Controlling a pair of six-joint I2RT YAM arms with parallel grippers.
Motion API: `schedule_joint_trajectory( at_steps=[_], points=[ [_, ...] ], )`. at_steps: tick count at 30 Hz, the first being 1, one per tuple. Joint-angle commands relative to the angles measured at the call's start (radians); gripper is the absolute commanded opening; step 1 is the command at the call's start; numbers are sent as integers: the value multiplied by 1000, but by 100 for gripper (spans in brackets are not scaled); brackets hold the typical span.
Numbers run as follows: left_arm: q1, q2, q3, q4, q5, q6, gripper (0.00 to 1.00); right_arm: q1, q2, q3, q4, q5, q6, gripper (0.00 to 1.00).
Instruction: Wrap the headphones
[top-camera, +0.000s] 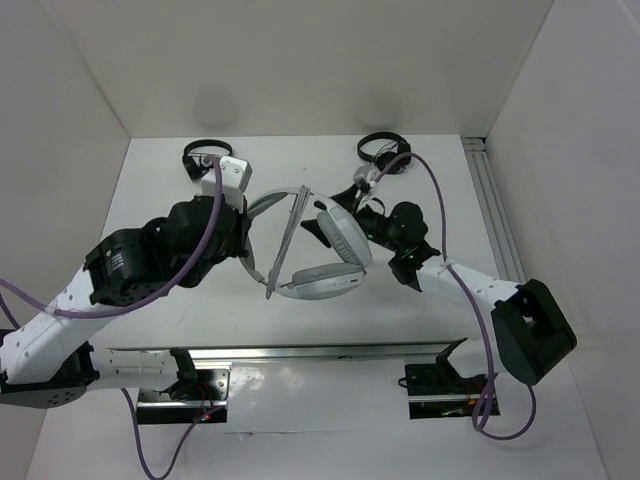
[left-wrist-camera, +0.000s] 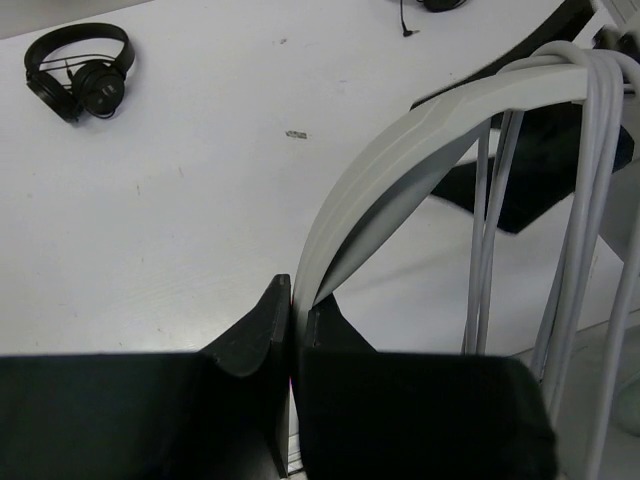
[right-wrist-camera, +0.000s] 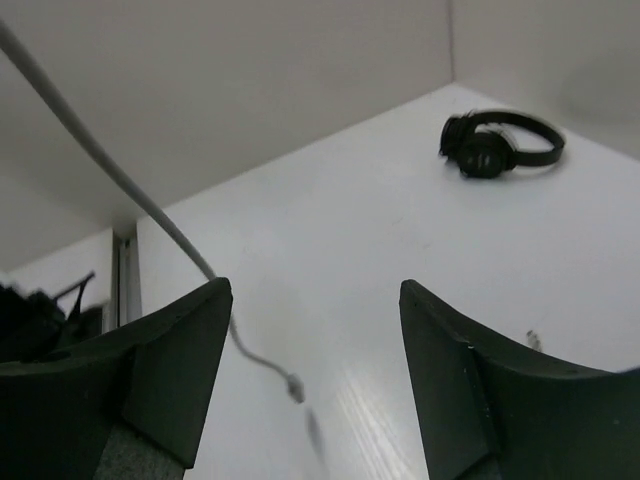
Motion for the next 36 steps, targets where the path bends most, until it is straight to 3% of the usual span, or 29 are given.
schedule_joint_trajectory(
  at_steps=[1,6,12,13,14,15,20,24,30,36],
  points=[
    [9,2,83,67,-59,-85,0,55,24,40,-219,-66,-193,76],
    [29,2,94,57,-47,-96,0,145,46,12,-213,-103,-193,76],
    [29,-27,94,57,1,-105,0,184,104,1,-188,-37,-193,74],
    [29,-27,94,57,15,-105,0,184,104,1,-188,3,-193,83],
    [29,-27,94,57,24,-105,0,193,104,-29,-157,87,-181,86],
    [29,-27,103,57,24,-105,0,193,86,-49,-135,209,-164,88],
    [29,-27,103,57,27,-105,0,193,7,-108,-60,342,-124,90],
    [47,-27,114,57,9,-96,0,193,-33,-117,-60,379,-106,90],
    [142,-9,104,79,32,-77,0,168,-42,-131,-116,190,-156,90],
    [213,1,95,99,84,-47,0,208,-10,-143,-113,343,-207,90]
  ],
)
